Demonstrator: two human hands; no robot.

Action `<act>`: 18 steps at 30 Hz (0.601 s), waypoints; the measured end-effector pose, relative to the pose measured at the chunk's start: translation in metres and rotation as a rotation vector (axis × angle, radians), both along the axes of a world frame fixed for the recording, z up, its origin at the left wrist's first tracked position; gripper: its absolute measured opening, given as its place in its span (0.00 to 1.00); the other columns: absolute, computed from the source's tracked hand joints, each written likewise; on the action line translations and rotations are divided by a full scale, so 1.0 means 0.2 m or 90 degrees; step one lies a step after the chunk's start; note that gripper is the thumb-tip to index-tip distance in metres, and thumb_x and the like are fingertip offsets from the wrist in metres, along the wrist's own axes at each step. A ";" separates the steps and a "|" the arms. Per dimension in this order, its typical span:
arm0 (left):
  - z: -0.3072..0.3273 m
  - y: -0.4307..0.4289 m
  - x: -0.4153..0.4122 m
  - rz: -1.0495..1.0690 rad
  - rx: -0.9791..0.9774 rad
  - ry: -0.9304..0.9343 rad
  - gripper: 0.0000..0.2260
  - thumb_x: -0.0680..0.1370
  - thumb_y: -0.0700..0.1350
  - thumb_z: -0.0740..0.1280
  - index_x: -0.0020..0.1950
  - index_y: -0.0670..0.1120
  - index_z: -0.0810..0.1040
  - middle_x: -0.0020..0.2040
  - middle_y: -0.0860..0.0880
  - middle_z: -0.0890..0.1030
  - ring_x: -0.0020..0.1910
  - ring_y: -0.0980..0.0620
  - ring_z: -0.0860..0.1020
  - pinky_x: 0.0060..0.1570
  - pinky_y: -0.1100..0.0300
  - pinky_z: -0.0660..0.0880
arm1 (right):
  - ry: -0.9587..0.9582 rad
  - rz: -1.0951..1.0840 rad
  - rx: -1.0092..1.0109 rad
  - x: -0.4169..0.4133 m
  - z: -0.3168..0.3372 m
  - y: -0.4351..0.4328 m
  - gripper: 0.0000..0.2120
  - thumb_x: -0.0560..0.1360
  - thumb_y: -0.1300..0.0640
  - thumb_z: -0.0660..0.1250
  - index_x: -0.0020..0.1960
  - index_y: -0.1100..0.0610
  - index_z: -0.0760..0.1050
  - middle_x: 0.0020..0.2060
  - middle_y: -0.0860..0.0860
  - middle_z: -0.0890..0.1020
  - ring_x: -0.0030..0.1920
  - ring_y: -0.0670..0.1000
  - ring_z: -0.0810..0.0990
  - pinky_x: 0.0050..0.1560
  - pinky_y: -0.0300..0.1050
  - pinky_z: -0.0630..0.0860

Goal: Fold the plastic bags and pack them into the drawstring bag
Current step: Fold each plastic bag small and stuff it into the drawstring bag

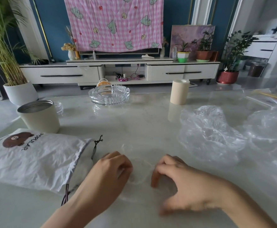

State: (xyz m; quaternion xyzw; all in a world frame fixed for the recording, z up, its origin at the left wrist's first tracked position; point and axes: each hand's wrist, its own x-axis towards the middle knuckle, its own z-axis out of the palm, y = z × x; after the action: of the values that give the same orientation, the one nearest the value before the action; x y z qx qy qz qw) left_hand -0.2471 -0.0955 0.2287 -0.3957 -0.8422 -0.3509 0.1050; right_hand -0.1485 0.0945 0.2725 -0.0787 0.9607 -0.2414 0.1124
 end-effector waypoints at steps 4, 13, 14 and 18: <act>0.05 -0.02 0.00 -0.017 0.005 -0.064 0.17 0.71 0.62 0.58 0.37 0.51 0.78 0.40 0.57 0.77 0.39 0.61 0.74 0.38 0.71 0.67 | 0.090 -0.035 -0.033 -0.05 -0.04 -0.02 0.12 0.76 0.53 0.65 0.36 0.44 0.67 0.46 0.44 0.70 0.46 0.39 0.68 0.48 0.25 0.64; 0.06 -0.03 -0.01 0.020 0.005 -0.038 0.08 0.75 0.47 0.69 0.39 0.59 0.74 0.35 0.56 0.77 0.37 0.57 0.73 0.35 0.74 0.66 | 0.042 -0.157 -0.302 -0.07 -0.03 0.09 0.18 0.63 0.47 0.76 0.50 0.50 0.75 0.44 0.45 0.79 0.42 0.38 0.76 0.44 0.29 0.70; 0.06 -0.03 -0.01 0.021 0.013 -0.028 0.11 0.75 0.47 0.67 0.35 0.59 0.72 0.32 0.55 0.75 0.32 0.56 0.71 0.32 0.73 0.65 | 0.045 -0.143 -0.266 -0.07 -0.04 0.09 0.16 0.64 0.49 0.77 0.49 0.51 0.76 0.42 0.44 0.79 0.40 0.38 0.75 0.44 0.31 0.69; 0.09 -0.03 0.01 0.033 -0.002 -0.096 0.15 0.74 0.42 0.70 0.35 0.60 0.71 0.33 0.61 0.77 0.35 0.57 0.75 0.34 0.73 0.67 | 0.060 -0.162 -0.192 -0.06 -0.03 0.12 0.16 0.74 0.53 0.70 0.32 0.54 0.68 0.24 0.43 0.69 0.27 0.40 0.64 0.31 0.35 0.62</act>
State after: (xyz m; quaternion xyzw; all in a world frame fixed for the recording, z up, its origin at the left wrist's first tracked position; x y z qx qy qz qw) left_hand -0.2442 -0.1005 0.2467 -0.3463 -0.8584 -0.3752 0.0498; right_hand -0.1610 0.1179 0.2660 0.0158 0.9200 -0.3909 0.0229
